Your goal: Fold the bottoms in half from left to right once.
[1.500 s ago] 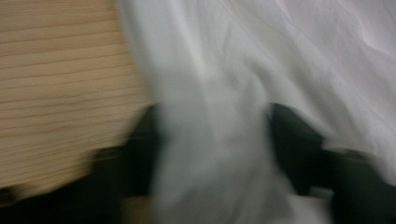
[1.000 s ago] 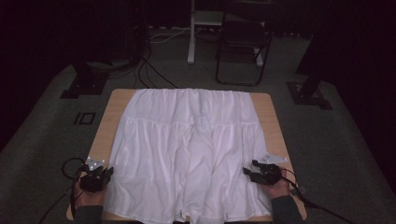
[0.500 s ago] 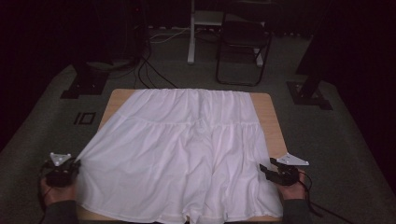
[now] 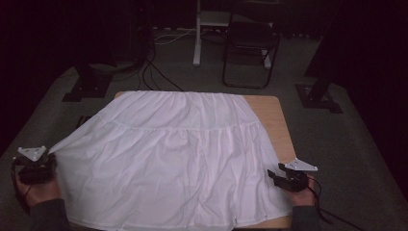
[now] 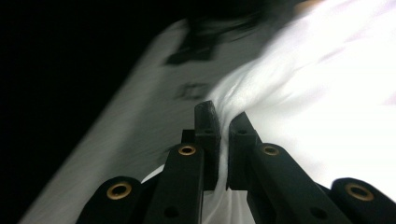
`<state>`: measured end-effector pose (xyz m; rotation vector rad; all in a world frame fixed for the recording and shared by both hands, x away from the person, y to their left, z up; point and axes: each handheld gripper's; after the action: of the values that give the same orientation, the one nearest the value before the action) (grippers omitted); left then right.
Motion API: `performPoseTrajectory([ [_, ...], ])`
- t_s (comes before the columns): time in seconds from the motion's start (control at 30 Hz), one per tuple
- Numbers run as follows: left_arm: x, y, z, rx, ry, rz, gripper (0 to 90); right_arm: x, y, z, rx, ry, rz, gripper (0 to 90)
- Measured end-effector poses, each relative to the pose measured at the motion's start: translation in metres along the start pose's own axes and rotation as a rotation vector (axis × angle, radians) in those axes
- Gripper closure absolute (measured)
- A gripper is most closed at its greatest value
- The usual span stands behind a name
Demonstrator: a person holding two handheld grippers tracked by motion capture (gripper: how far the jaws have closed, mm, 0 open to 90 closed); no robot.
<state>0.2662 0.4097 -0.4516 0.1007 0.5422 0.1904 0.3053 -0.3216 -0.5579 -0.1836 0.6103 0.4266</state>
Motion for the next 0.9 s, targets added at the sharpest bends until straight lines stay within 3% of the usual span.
performPoseTrajectory([
  [0.07,-0.016,-0.023,0.008,0.041,-0.036,-0.121,86.2,0.001,0.0,0.0,-0.002,0.004,-0.001,40.5],
  [0.3,-0.054,-0.106,0.037,0.181,-0.11,-0.472,86.2,0.005,0.002,-0.001,-0.006,0.018,0.009,40.5],
  [0.4,-0.068,-0.149,0.05,0.257,-0.141,-0.607,86.2,0.007,0.003,-0.003,-0.014,0.033,0.014,40.5],
  [0.5,-0.085,-0.195,0.062,0.305,-0.189,-0.799,86.3,0.01,0.004,-0.004,-0.019,0.052,0.017,40.3],
  [0.57,-0.092,-0.232,0.068,0.369,-0.215,-0.897,86.3,0.012,0.006,-0.004,-0.028,0.063,0.016,40.3],
  [0.63,-0.091,-0.273,0.068,0.424,-0.192,-0.975,86.3,0.014,0.006,-0.005,-0.029,0.067,0.017,40.3],
  [0.67,-0.091,-0.273,0.068,0.424,-0.192,-0.975,86.3,0.014,0.006,-0.005,-0.029,0.067,0.017,40.3],
  [0.73,-0.082,-0.314,0.061,0.472,-0.148,-1.04,86.4,0.014,0.006,-0.005,-0.031,0.071,0.014,40.2],
  [0.83,-0.064,-0.365,0.038,0.487,-0.044,-1.134,86.4,0.014,0.006,-0.006,-0.028,0.072,0.014,40.2],
  [0.87,-0.064,-0.365,0.038,0.487,-0.044,-1.134,86.3,0.014,0.006,-0.006,-0.028,0.072,0.014,40.2],
  [0.9,-0.048,-0.393,0.018,0.486,0.043,-1.183,86.3,0.014,0.005,-0.006,-0.026,0.071,0.014,40.2],
])
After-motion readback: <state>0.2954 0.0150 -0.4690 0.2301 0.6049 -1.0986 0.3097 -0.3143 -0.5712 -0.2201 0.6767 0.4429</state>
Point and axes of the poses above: each handheld gripper's, and its own axes: x roughly forward along the jaws, z roughly out of its top, y roughly to its left, and after that the axes turned 3 degrees about -z, right-handed
